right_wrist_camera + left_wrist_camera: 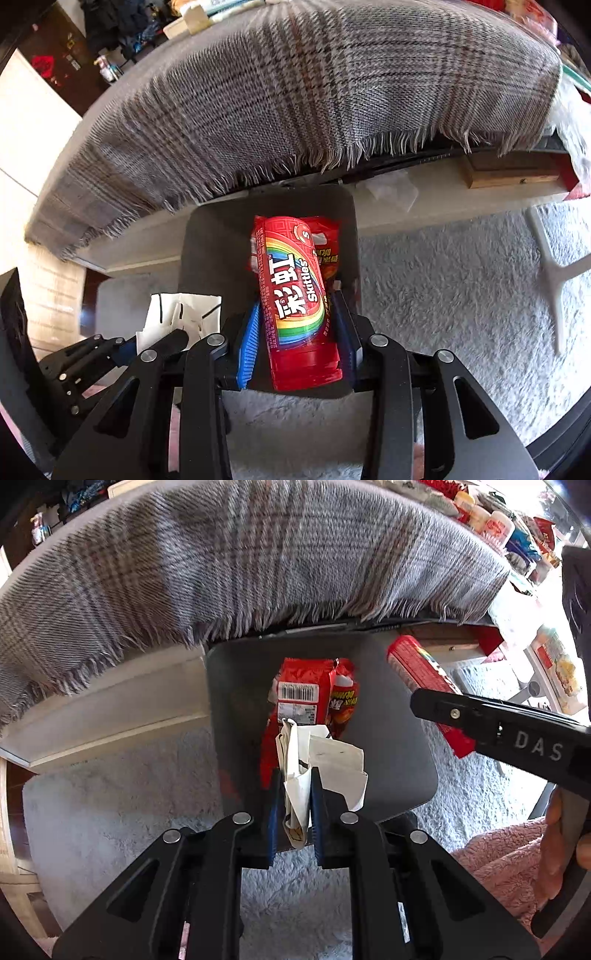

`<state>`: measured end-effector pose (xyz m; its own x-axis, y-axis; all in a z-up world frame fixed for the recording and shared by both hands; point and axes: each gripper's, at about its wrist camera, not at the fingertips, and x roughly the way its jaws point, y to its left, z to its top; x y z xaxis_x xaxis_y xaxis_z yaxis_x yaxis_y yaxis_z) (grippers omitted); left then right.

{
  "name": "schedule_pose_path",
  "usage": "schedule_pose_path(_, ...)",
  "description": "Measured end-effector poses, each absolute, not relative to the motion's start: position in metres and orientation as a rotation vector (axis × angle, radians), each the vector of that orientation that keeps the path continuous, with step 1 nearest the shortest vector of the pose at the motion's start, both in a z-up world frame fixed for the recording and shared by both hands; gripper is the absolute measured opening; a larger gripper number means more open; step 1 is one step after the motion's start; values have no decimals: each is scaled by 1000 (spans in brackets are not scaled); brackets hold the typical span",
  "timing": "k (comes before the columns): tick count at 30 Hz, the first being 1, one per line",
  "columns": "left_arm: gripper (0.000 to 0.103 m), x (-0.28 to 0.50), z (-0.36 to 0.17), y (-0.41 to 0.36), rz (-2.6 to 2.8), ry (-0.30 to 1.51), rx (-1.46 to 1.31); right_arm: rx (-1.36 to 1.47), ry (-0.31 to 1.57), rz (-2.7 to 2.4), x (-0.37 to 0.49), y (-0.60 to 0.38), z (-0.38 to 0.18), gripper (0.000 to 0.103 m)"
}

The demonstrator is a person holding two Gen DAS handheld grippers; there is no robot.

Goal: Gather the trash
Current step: 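Lower both tools over the bin and open them to drop the items, then grasp the white lozenge packet with the right tool while the left tool grasps crumpled tissue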

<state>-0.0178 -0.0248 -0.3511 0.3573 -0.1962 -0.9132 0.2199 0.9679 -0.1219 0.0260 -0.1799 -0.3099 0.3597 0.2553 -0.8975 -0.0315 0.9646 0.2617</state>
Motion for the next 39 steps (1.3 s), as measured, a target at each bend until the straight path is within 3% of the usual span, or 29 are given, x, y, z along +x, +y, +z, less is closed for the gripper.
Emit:
schedule_pose_path(5, 16, -8, -363, -30, -281, 1204, 20, 199, 1196, 186, 36, -175, -315, 38)
schedule_pose_path(8, 45, -4, -364, -32, -278, 1195, 18, 223, 1212, 188, 43, -175, -319, 39)
schedule_pose_path(12, 61, -3, -360, -28, -256, 1177, 43, 229, 1211, 179, 49, -173, -320, 40)
schedule_pose_path(14, 64, -4, -362, -24, -254, 1183, 40, 240, 1217, 186, 51, -172, -321, 49)
schedule_pose_path(16, 64, -6, -365, -22, -252, 1190, 50, 238, 1210, 176, 51, -171, -320, 68)
schedule_pose_path(20, 70, -6, -364, -15, -235, 1187, 38, 218, 1189, 157, 50, -171, -315, 74)
schedule_pose_path(25, 77, -8, -353, -1, -218, 1172, 11, 209, 1162, 120, 47, -179, -308, 89)
schedule_pose_path(28, 81, -9, -345, 1, -224, 1161, 0, 229, 1155, 104, 44, -186, -303, 92)
schedule_pose_path(31, 93, -10, -336, -1, -234, 1150, 5, 258, 1146, 103, 40, -193, -294, 92)
schedule_pose_path(39, 94, -4, -297, -2, -264, 1132, -6, 218, 1055, 105, 42, -209, -235, 92)
